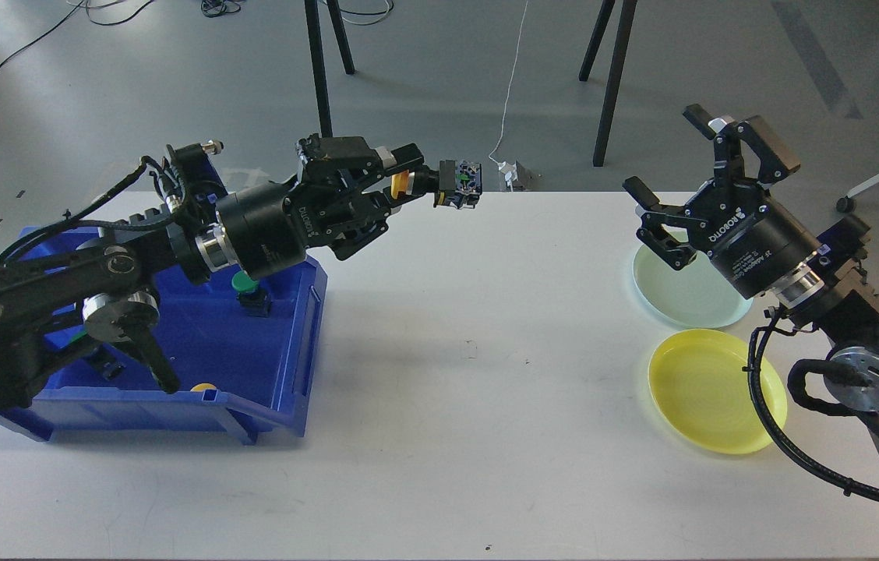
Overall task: Pass button and place on color plate
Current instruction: 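Lift the yellow button out and extend it toward the right gripper, then reach the right gripper to the left gripper and grasp the yellow button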
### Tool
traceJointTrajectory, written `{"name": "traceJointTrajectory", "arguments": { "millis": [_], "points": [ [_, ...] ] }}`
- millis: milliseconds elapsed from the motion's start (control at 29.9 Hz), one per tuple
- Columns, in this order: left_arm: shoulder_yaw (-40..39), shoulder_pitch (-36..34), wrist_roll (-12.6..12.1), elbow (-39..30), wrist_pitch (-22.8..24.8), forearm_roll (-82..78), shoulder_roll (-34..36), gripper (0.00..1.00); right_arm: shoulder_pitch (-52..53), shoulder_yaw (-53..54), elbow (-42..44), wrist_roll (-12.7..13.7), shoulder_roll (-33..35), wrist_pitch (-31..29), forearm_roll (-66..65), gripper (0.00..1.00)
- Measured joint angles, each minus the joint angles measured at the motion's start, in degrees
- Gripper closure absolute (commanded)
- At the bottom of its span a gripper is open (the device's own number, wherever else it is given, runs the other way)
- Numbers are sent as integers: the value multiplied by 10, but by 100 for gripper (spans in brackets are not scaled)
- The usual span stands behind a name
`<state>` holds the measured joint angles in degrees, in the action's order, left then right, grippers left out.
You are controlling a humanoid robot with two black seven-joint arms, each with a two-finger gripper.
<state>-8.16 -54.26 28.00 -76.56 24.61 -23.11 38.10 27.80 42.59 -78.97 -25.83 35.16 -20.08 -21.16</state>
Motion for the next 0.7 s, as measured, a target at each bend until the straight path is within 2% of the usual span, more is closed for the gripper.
{"name": "traceJointTrajectory", "arguments": {
  "millis": [301, 702],
  "points": [
    [0, 1, 0, 0, 3, 0, 0, 90, 114, -131, 35, -21, -75, -1, -10, 0],
    [-1, 4, 0, 1, 2, 1, 0, 90, 149, -174, 44, -22, -96, -4, -30, 1]
  ]
}}
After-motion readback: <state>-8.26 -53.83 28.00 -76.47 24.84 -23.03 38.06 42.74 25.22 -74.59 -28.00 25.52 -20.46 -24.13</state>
